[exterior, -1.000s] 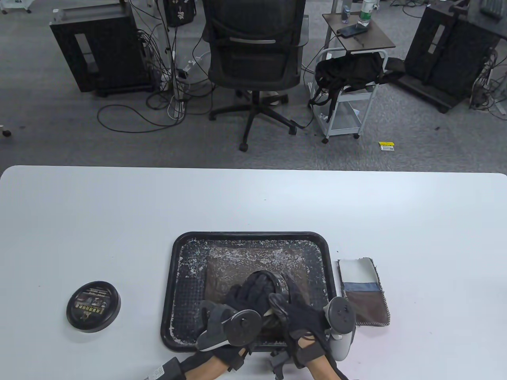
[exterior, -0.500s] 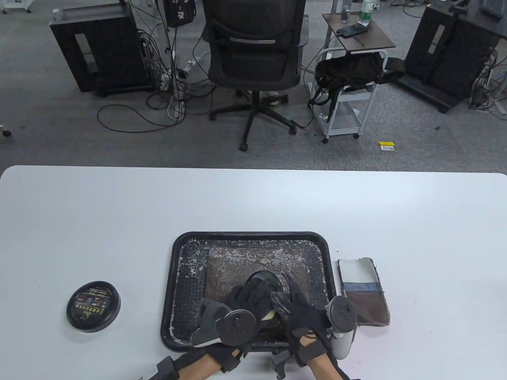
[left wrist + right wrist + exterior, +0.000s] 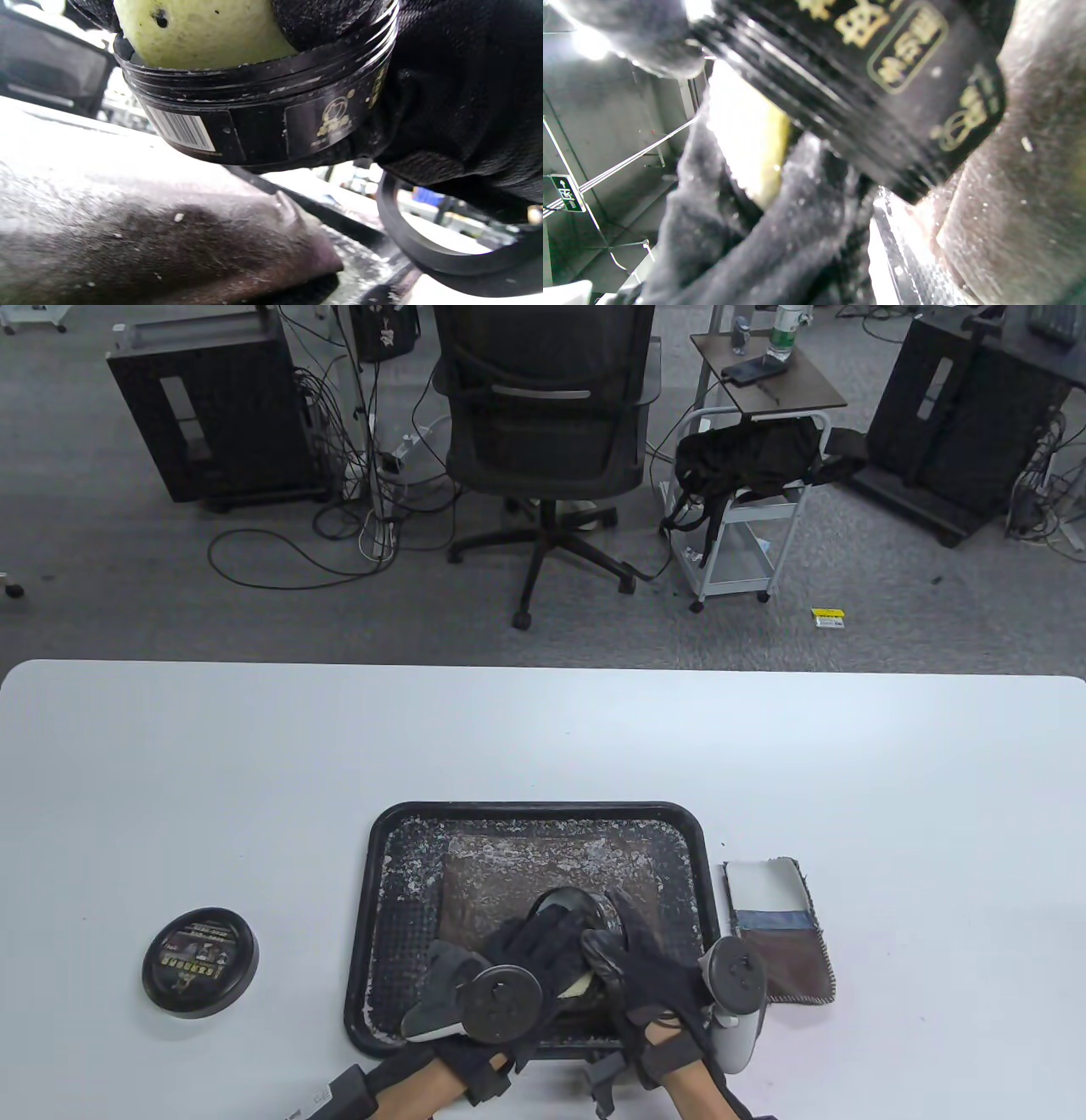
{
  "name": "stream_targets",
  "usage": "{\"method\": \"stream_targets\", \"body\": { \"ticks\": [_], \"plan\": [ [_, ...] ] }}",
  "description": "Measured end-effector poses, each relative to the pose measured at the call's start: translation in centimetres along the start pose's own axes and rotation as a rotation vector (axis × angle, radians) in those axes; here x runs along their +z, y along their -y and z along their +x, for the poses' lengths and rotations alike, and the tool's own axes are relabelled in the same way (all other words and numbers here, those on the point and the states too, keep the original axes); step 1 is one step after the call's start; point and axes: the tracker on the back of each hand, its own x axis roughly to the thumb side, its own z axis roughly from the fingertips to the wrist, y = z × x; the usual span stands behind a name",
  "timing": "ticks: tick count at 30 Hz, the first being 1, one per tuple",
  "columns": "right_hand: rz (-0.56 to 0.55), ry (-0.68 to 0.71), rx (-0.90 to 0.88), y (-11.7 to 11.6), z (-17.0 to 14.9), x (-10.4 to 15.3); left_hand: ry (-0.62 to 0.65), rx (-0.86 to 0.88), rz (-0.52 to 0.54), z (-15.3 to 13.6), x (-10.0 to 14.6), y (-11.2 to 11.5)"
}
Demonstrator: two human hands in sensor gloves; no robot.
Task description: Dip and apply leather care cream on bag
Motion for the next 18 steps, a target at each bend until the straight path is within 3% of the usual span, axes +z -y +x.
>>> {"method": "stream_targets", "body": {
  "ticks": [6,12,16,18],
  "plan": [
    [0.007,-0.007,0.018,-0.90,0.16,0.46,-0.073,-0.005,0.076,0.29,0.02,0.10],
    [0.030,0.010,0.034,-0.43,0.42,0.17,0.021,0.061,0.055,-0.09,0.32,0.03],
    [0.050,0.002,0.020,-0.01,0.43,-0.02,0.077,0.001,0.005,-0.03,0.51,-0.06],
    [0.049,-0.005,0.012,-0.16,0.34,0.00,0.045,-0.037,0.017,0.10,0.57,-0.11]
  ]
}}
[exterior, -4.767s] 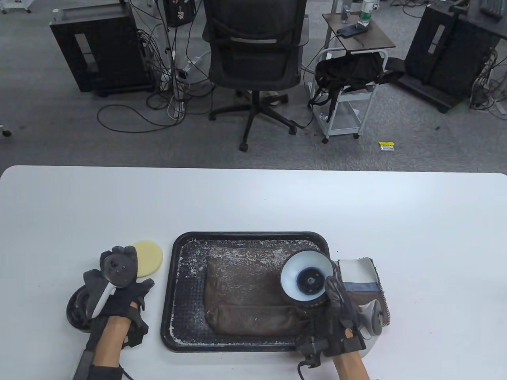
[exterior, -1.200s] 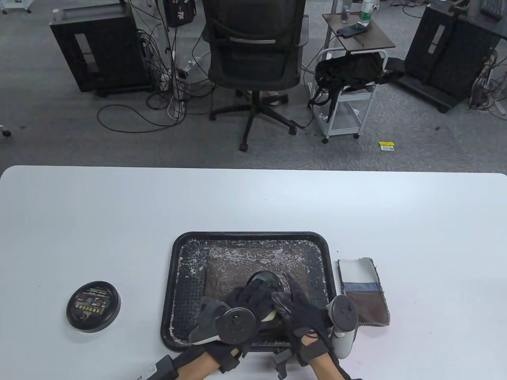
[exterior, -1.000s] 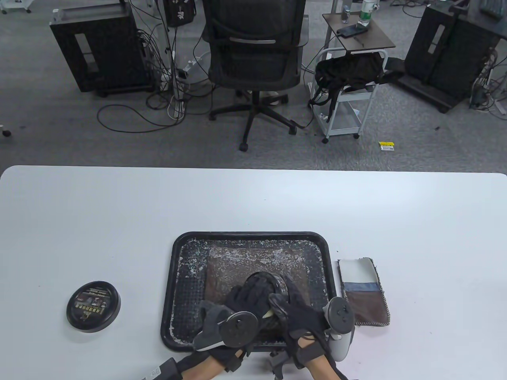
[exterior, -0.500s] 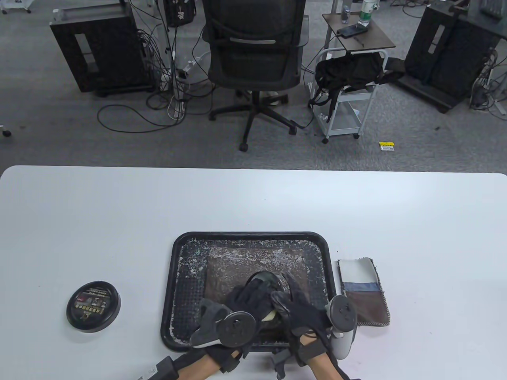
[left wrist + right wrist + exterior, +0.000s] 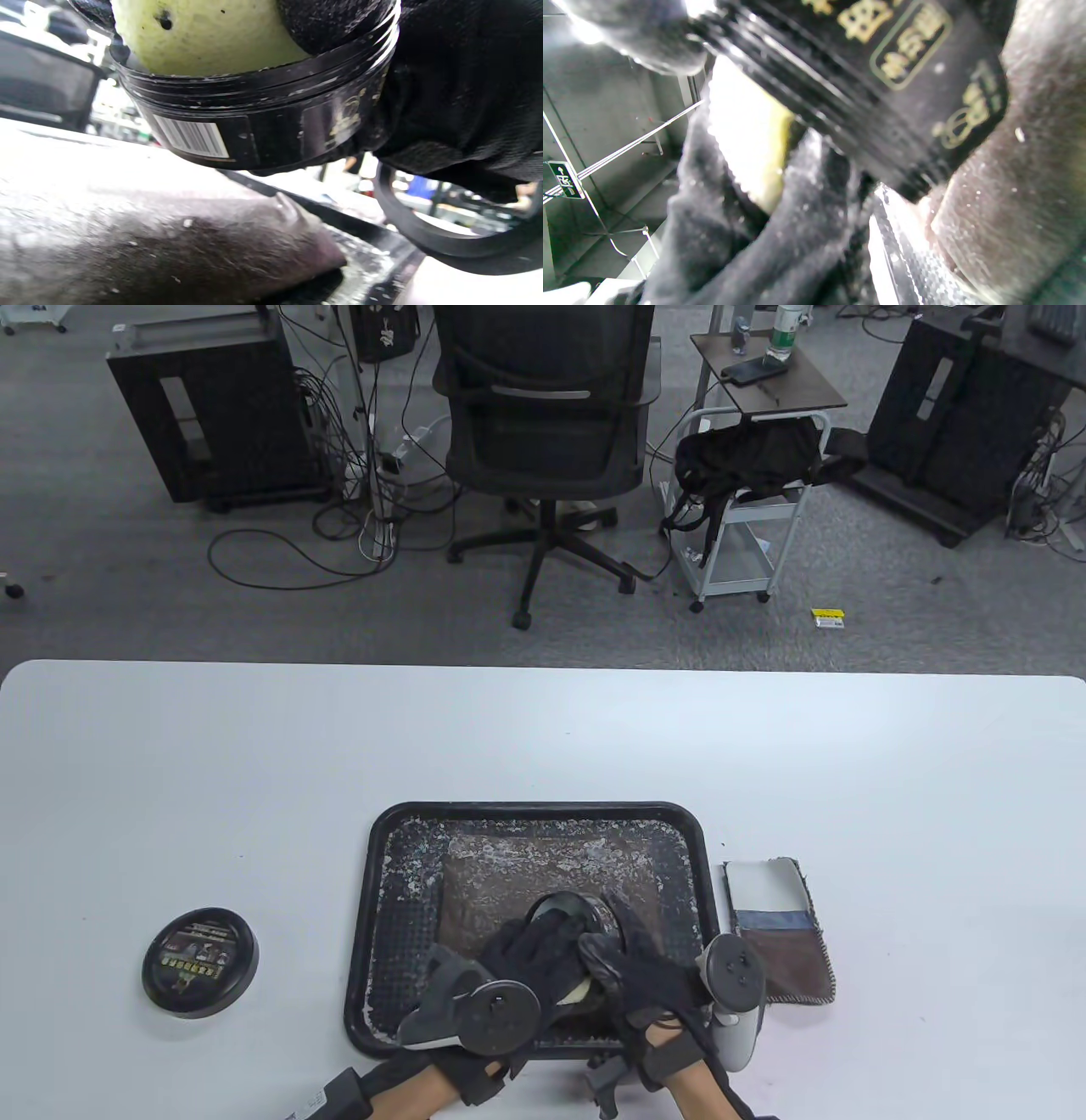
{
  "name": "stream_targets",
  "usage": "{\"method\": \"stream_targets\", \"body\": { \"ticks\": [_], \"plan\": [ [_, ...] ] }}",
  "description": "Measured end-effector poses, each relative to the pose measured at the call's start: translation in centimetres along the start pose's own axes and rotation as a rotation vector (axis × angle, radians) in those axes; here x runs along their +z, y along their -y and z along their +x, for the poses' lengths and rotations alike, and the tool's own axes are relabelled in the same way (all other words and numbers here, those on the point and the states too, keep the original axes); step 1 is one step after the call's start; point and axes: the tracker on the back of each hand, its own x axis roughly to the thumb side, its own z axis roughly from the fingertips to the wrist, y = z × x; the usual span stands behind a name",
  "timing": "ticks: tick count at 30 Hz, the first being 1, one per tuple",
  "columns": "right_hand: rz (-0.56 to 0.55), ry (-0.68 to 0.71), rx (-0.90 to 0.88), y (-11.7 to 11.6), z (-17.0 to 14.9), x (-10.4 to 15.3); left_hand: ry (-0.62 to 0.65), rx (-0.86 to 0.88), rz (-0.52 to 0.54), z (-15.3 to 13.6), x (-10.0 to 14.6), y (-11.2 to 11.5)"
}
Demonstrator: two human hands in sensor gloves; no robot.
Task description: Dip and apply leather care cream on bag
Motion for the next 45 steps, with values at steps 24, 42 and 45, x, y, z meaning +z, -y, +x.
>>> {"method": "stream_targets", "body": {
  "ticks": [24,42,45],
  "plan": [
    [-0.004,-0.027,0.001,-0.33,-0.07,0.23,-0.062,0.067,0.031,-0.29,-0.25,0.26],
    [-0.001,-0.033,0.006,-0.21,-0.04,0.32,-0.083,0.127,0.039,-0.22,-0.23,0.35],
    [-0.005,-0.030,0.012,-0.17,-0.03,0.35,-0.051,0.121,0.018,-0.32,-0.23,0.17]
  ]
}}
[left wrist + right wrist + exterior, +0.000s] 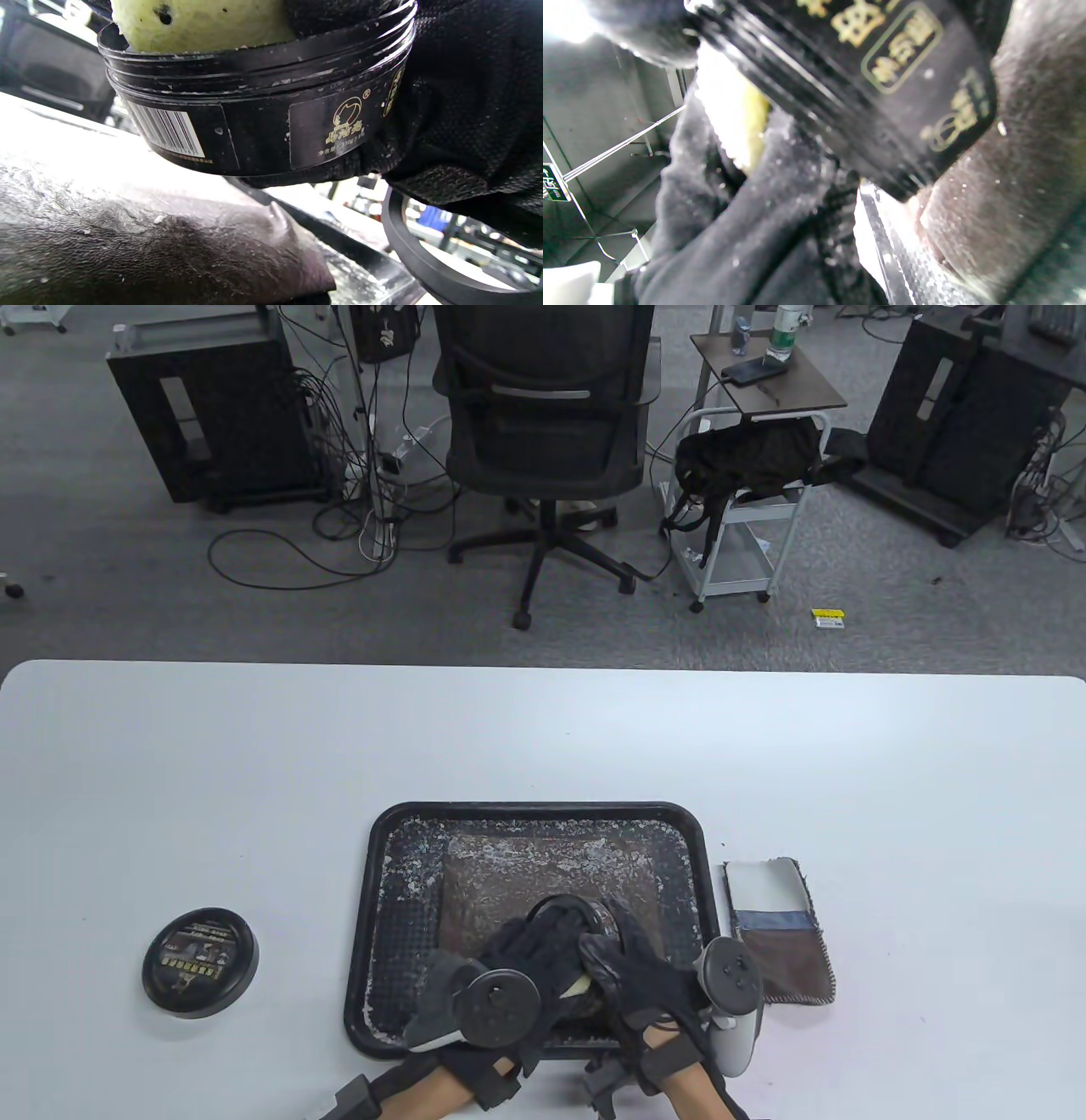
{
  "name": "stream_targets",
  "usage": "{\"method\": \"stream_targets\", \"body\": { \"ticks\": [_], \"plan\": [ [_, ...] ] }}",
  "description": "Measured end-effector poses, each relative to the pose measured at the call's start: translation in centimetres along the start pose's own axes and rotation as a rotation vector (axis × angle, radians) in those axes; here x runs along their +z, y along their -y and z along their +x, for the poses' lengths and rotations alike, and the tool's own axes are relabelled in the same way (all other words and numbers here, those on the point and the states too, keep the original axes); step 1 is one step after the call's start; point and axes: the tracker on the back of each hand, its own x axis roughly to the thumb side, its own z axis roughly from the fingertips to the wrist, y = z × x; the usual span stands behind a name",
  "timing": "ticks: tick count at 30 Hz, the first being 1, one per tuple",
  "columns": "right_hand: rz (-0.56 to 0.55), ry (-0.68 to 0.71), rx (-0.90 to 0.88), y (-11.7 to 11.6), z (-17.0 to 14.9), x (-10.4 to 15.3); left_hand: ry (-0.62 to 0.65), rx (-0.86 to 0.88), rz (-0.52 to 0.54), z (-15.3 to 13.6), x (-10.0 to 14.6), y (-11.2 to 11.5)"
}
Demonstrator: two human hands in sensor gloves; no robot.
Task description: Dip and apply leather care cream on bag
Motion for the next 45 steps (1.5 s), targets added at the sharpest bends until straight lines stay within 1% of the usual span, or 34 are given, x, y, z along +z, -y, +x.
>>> {"method": "stream_targets", "body": {
  "ticks": [5,8,14,15,18,21,23,27,29,32,36,39,45],
  "plan": [
    [-0.002,0.007,0.007,0.4,0.1,-0.1,0.080,-0.028,-0.057,0.1,0.1,-0.2],
    [-0.008,0.005,0.035,0.6,0.2,-0.2,0.103,-0.057,-0.088,0.2,0.1,-0.2],
    [-0.041,0.053,0.091,1.7,1.4,-0.1,0.104,-0.042,0.012,0.5,0.7,-0.8],
    [-0.074,0.065,0.102,2.3,1.7,0.0,0.101,-0.030,0.038,0.5,0.8,-1.0],
    [-0.124,0.082,0.117,3.5,2.2,0.2,0.088,0.033,0.109,0.1,1.2,-1.8],
    [-0.223,0.111,0.111,5.8,3.0,0.7,0.082,0.127,0.163,-0.7,1.7,-2.5],
    [-0.295,0.135,0.110,7.3,3.6,1.2,0.058,0.152,0.176,-1.2,1.8,-2.8],
    [-0.517,0.203,0.196,11.7,5.2,2.8,0.019,0.153,0.180,-2.2,1.9,-2.9],
    [-0.666,0.222,0.221,14.7,5.7,4.0,0.005,0.157,0.174,-2.5,1.9,-2.8],
    [-0.821,0.206,0.220,18.4,5.7,5.6,-0.008,0.153,0.167,-2.8,1.9,-2.7],
    [-0.994,0.134,0.307,21.9,4.8,7.1,-0.017,0.143,0.161,-3.0,1.9,-2.7],
    [-1.065,0.061,0.292,23.3,3.6,7.5,-0.021,0.139,0.157,-3.0,1.9,-2.8],
    [-1.141,-0.050,0.279,24.9,1.6,7.7,-0.025,0.135,0.149,-3.1,1.9,-2.8]
  ]
}}
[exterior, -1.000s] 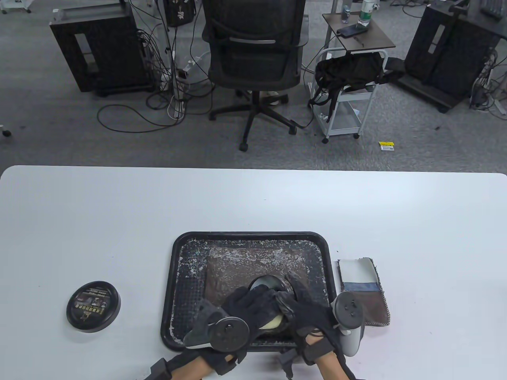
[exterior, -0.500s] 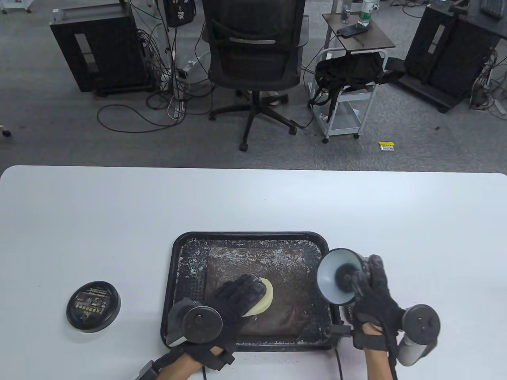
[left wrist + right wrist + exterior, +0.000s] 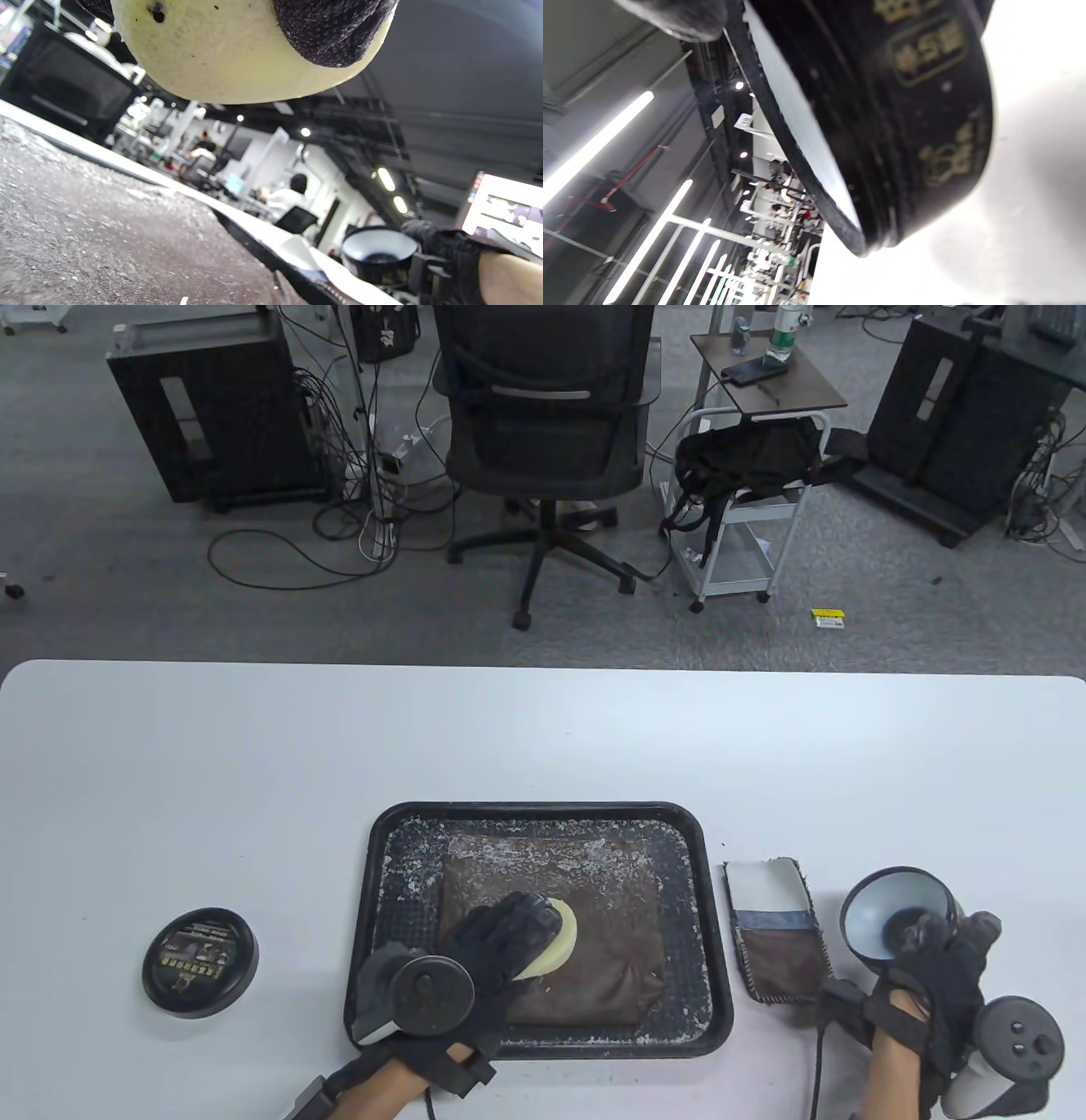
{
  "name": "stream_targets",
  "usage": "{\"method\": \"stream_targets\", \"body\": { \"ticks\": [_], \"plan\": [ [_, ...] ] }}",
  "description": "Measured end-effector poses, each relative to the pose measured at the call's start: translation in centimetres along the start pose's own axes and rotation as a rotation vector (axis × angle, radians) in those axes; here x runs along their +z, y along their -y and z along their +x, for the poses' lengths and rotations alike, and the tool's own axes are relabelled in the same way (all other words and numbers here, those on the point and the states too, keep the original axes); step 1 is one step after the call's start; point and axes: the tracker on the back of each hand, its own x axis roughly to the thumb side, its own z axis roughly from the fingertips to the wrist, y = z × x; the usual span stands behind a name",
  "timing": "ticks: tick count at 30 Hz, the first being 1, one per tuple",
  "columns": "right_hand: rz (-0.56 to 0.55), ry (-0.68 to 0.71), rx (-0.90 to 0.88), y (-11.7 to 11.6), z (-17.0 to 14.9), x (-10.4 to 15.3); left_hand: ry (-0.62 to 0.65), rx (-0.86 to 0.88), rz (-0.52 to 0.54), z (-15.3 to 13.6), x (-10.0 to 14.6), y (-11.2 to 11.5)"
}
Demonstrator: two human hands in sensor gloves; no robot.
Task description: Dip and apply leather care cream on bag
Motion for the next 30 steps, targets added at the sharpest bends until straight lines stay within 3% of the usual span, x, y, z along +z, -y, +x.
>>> {"method": "stream_targets", "body": {
  "ticks": [7,20,25,30],
  "plan": [
    [-0.019,-0.132,0.016,-0.2,-2.3,-0.6,-0.009,0.001,-0.008,-0.1,0.0,0.0],
    [-0.096,-0.239,0.106,0.5,-2.8,-0.4,-0.029,-0.006,-0.013,-0.5,0.0,-0.2],
    [-0.072,-0.195,0.164,0.2,-2.3,-0.3,-0.046,-0.007,-0.017,-0.8,0.0,-0.2],
    [-0.068,-0.052,0.348,-0.1,-0.9,-0.1,-0.057,-0.012,-0.022,-0.9,0.0,-0.2]
  ]
}}
